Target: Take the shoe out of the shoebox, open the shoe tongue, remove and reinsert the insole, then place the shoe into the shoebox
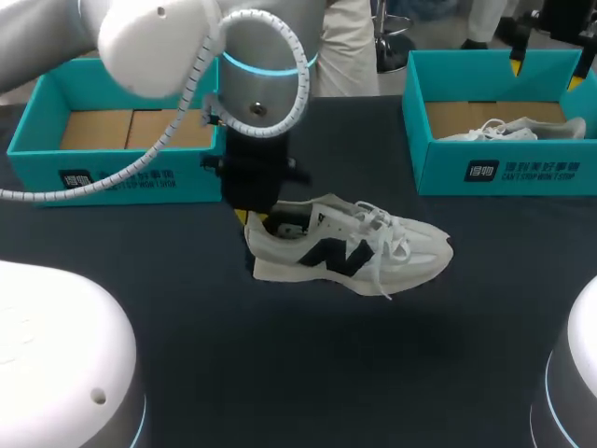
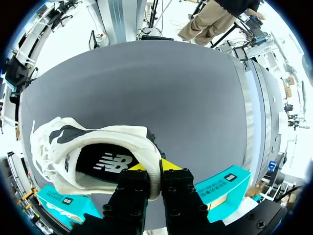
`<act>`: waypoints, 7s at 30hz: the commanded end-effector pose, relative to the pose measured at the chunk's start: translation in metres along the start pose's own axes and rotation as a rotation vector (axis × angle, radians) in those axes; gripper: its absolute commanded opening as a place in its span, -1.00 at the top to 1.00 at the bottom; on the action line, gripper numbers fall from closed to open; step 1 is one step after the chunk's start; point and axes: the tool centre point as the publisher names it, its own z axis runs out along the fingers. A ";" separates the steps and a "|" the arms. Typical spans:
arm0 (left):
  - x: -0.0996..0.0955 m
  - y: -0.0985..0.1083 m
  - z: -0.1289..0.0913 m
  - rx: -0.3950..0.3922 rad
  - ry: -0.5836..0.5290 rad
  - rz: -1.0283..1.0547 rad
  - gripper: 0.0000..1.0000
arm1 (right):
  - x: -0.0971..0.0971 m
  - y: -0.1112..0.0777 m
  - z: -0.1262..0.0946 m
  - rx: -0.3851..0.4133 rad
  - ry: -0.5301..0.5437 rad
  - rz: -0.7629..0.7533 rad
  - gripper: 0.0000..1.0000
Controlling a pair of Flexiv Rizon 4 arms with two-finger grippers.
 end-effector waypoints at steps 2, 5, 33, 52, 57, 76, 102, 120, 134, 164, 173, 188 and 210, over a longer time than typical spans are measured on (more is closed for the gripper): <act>-0.008 -0.002 0.021 0.013 -0.004 -0.026 1.00 | -0.001 -0.001 0.000 -0.001 0.001 0.000 -1.00; -0.012 -0.005 0.030 0.012 -0.008 -0.050 1.00 | -0.001 -0.001 0.000 -0.001 0.001 0.000 -1.00; -0.033 -0.004 0.117 0.028 0.070 -0.145 1.00 | -0.001 -0.001 0.000 -0.001 0.001 0.000 -1.00; -0.042 0.010 0.149 -0.020 0.073 -0.112 1.00 | -0.001 -0.001 0.000 -0.001 0.001 0.000 -1.00; -0.042 0.013 0.157 -0.003 0.083 -0.108 1.00 | -0.001 -0.001 0.000 -0.001 0.001 0.000 -1.00; -0.022 0.009 0.115 -0.017 -0.021 -0.153 -1.00 | -0.001 -0.001 0.000 -0.001 0.001 0.000 -1.00; 0.054 -0.027 0.098 0.014 -0.313 -0.482 -1.00 | -0.001 -0.001 0.000 -0.001 0.001 0.000 -1.00; 0.079 -0.025 0.102 0.161 -0.516 -0.684 -1.00 | -0.001 -0.001 0.000 -0.001 0.001 0.000 -1.00; 0.105 -0.036 0.138 0.445 -0.751 -0.934 -1.00 | -0.001 -0.001 0.000 -0.001 0.001 0.000 -1.00; 0.081 -0.042 0.154 0.719 -0.804 -0.996 -1.00 | -0.001 -0.001 0.000 -0.001 0.001 0.000 -1.00; 0.099 -0.044 0.154 0.870 -1.051 -1.143 -1.00 | -0.001 -0.001 0.000 -0.001 0.001 0.000 -1.00; 0.107 -0.042 0.170 1.078 -1.165 -1.271 -1.00 | -0.001 -0.001 0.000 -0.001 0.001 0.000 -1.00; 0.102 -0.038 0.178 1.102 -1.135 -1.303 -1.00 | -0.001 -0.001 0.000 -0.001 0.001 0.000 -1.00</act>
